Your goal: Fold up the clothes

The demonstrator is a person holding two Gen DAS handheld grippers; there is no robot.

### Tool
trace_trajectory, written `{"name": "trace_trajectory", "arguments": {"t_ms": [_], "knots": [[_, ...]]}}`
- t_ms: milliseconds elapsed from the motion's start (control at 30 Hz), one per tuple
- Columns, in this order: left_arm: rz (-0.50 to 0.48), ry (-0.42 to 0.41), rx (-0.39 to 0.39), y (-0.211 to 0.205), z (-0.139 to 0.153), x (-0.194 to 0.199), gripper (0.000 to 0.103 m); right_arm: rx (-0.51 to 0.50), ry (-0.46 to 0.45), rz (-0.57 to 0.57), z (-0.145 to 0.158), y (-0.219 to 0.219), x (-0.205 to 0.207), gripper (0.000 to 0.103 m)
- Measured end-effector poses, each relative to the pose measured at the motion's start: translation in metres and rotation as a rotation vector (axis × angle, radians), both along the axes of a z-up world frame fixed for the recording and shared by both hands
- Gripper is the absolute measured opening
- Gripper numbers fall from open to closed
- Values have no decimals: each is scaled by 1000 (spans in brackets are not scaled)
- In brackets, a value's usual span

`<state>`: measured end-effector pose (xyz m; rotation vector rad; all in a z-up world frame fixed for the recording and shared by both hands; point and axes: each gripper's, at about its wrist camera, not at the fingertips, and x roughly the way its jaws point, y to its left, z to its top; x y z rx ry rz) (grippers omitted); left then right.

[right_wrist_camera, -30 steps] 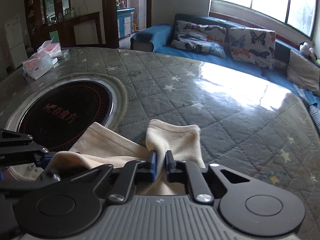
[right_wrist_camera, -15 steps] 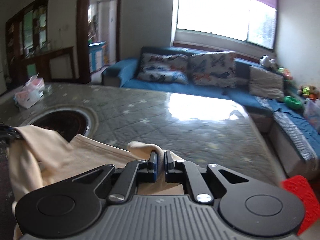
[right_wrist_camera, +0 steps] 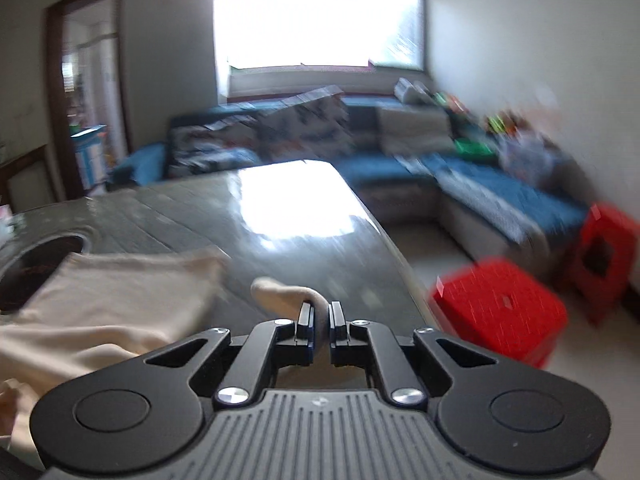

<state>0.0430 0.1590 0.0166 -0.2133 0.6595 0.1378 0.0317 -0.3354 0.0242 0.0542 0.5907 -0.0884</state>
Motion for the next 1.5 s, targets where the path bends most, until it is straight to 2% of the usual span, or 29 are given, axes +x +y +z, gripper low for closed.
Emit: {"name": "trace_trajectory", "arguments": {"t_ms": [133, 200, 433, 533, 567, 600, 700, 867, 933, 1100, 1200, 1233, 1433, 1500], "knots": [[41, 39, -13, 11, -9, -4, 16, 13, 77, -93, -29, -23, -8, 6], [55, 36, -3, 13, -6, -7, 23, 24, 100, -139, -37, -34, -13, 7], [99, 12, 41, 16, 2, -14, 36, -23, 50, -76, -28, -23, -18, 10], [112, -4, 70, 14, 6, -16, 47, -20, 43, -19, -26, -12, -9, 19], [118, -2, 69, 16, 6, -15, 48, -18, 47, -6, -27, -10, -4, 25], [127, 3, 65, 19, 6, -15, 48, -21, 51, 2, -29, -7, -2, 28], [154, 16, 49, 28, 3, -17, 50, -27, 66, 16, -37, -5, 9, 29], [186, 24, 41, 36, 1, -21, 53, -11, 111, -24, -50, -18, 27, 30], [203, 35, 10, 40, 0, -22, 54, -11, 110, -40, -54, -24, 28, 35], [271, 40, -99, 55, -3, -24, 56, -34, 123, -42, -53, -28, 26, 35], [322, 29, -119, 62, -3, -27, 56, -34, 125, -46, -53, -30, 26, 34], [333, 29, -111, 63, -3, -28, 56, -36, 126, -47, -53, -30, 27, 34], [327, 40, 53, 52, -7, -27, 62, -50, 128, -49, -52, -28, 29, 34], [369, 58, 16, 59, -10, -26, 63, -50, 130, -51, -51, -27, 30, 34]]}}
